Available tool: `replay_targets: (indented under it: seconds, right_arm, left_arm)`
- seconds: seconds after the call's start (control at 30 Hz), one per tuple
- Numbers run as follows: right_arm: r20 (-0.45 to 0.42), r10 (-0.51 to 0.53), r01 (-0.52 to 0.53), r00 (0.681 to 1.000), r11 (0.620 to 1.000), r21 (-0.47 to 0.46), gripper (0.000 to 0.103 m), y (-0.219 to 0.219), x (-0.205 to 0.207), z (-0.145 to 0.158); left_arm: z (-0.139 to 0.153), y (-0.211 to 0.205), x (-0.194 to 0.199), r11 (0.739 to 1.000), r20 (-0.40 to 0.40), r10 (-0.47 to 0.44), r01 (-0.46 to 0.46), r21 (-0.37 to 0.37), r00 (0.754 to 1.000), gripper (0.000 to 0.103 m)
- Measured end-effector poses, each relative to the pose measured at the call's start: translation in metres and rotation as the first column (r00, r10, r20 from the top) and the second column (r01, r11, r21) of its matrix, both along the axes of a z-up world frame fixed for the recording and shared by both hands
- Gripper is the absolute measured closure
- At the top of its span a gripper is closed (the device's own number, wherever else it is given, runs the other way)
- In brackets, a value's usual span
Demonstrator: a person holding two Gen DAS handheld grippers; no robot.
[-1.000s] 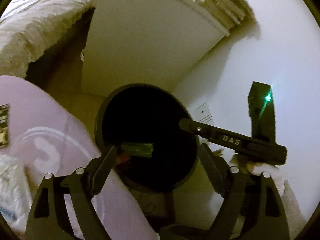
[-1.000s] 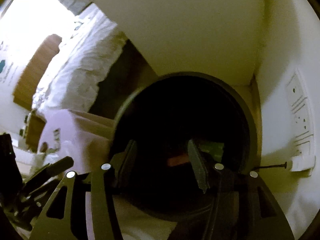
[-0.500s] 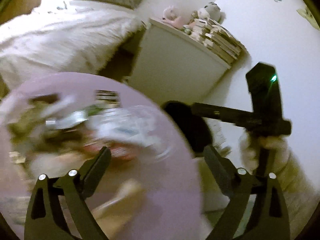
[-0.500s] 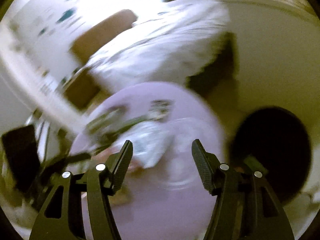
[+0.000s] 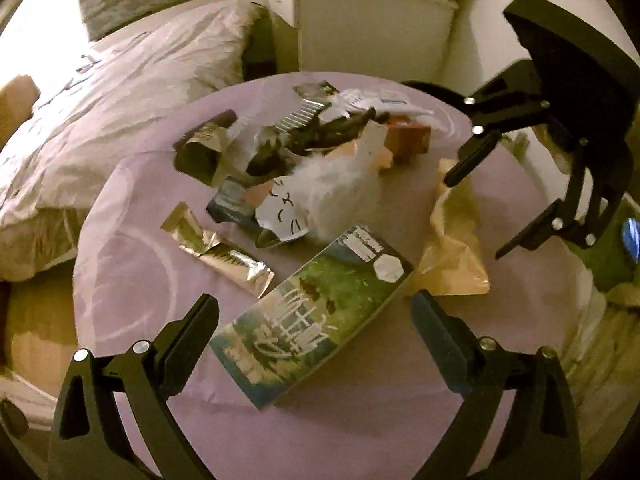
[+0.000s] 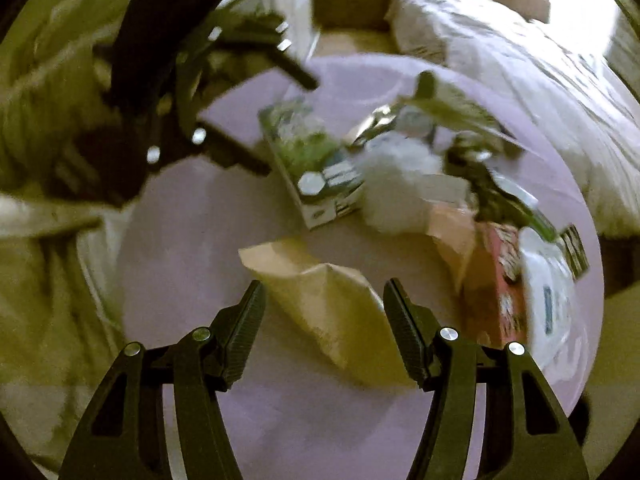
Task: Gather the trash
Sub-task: 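Grasp the green book with the left gripper while the right gripper grasps a tan paper bag, then carry both items over the black bin and release them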
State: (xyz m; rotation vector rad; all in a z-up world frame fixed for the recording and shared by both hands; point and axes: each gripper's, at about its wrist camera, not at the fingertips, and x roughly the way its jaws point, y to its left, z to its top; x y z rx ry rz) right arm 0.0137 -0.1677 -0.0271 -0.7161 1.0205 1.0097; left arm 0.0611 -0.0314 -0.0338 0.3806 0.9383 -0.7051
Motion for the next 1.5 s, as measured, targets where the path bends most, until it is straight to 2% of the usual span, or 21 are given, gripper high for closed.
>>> replay_targets:
  seconds: [0.1,0.23,0.27,0.33,0.4,0.5,0.7,0.8,0.9,1.0,1.07,1.13,1.2,1.37,1.4,1.43,1.5]
  right_arm:
    - [-0.009,0.059,-0.060,0.998,0.993,-0.098,0.036,0.008,0.000,-0.016]
    - [0.009,0.077,-0.075,0.997,0.986,-0.149,0.036,0.009,0.000,-0.024]
    - [0.011,0.064,-0.062,0.998,0.988,-0.141,0.037,0.008,0.001,-0.024]
    - [0.011,0.021,-0.019,1.000,0.993,-0.119,0.050,0.005,0.002,-0.022]
    - [0.020,-0.011,0.013,1.000,0.995,-0.101,0.067,0.000,0.006,-0.019]
    - [0.015,-0.073,0.074,0.997,0.996,-0.052,0.076,-0.014,0.014,-0.011]
    - [-0.014,-0.176,0.177,0.984,0.981,0.076,0.081,-0.037,0.016,0.015]
    - [-0.046,-0.228,0.233,0.972,0.957,0.173,0.082,-0.057,0.019,0.038]
    - [-0.083,-0.301,0.312,0.950,0.914,0.260,0.082,-0.073,0.021,0.058]
    - [-0.125,-0.388,0.407,0.913,0.841,0.357,0.082,-0.105,0.034,0.081]
    - [-0.153,-0.483,0.497,0.862,0.747,0.442,0.082,-0.138,0.036,0.101]
    - [-0.176,-0.581,0.579,0.795,0.638,0.508,0.082,-0.175,0.043,0.115]
    - [-0.164,-0.652,0.618,0.741,0.565,0.546,0.082,-0.202,0.045,0.126]
    - [-0.183,-0.820,0.711,0.543,0.333,0.620,0.082,-0.284,0.049,0.141]
    - [-0.187,-0.837,0.720,0.515,0.303,0.625,0.082,-0.296,0.050,0.141]
    - [-0.190,-0.863,0.731,0.468,0.257,0.632,0.082,-0.314,0.051,0.142]
    - [-0.202,-0.886,0.745,0.417,0.206,0.634,0.082,-0.337,0.055,0.140]
  left_arm:
    - [-0.008,-0.010,0.003,0.998,0.011,-0.062,0.062,0.030,0.998,0.007]
    - [-0.016,-0.016,0.004,0.994,-0.010,-0.099,0.099,0.050,0.995,0.009]
    - [-0.016,-0.018,0.003,0.994,-0.007,-0.100,0.100,0.051,0.995,0.019]
    - [-0.016,-0.016,0.004,0.996,-0.012,-0.081,0.082,0.038,0.997,0.023]
    - [-0.016,-0.013,0.004,0.999,-0.010,-0.045,0.045,0.009,0.999,0.025]
    - [-0.016,-0.013,-0.003,1.000,0.014,-0.011,0.011,0.009,1.000,0.029]
    - [-0.014,-0.003,-0.015,0.995,0.001,0.083,-0.083,-0.062,0.997,0.042]
    - [-0.013,0.003,-0.022,0.989,-0.004,0.125,-0.125,-0.084,0.992,0.046]
    - [-0.009,0.008,-0.026,0.978,-0.016,0.168,-0.169,-0.119,0.986,0.048]
    - [0.003,0.011,-0.028,0.960,-0.032,0.202,-0.205,-0.191,0.979,0.048]
    - [0.015,0.010,-0.027,0.943,-0.046,0.208,-0.213,-0.255,0.977,0.049]
    - [0.030,0.002,-0.030,0.923,-0.045,0.199,-0.203,-0.327,0.979,0.049]
    - [0.045,-0.014,-0.029,0.904,-0.041,0.176,-0.178,-0.390,0.984,0.049]
    - [0.071,-0.071,-0.006,0.853,-0.060,0.092,-0.110,-0.510,0.994,0.049]
    - [0.074,-0.082,-0.002,0.845,-0.062,0.080,-0.100,-0.526,0.995,0.049]
    - [0.078,-0.096,0.003,0.836,-0.063,0.068,-0.091,-0.541,0.996,0.049]
    - [0.082,-0.127,0.015,0.820,-0.057,0.041,-0.067,-0.569,0.998,0.050]
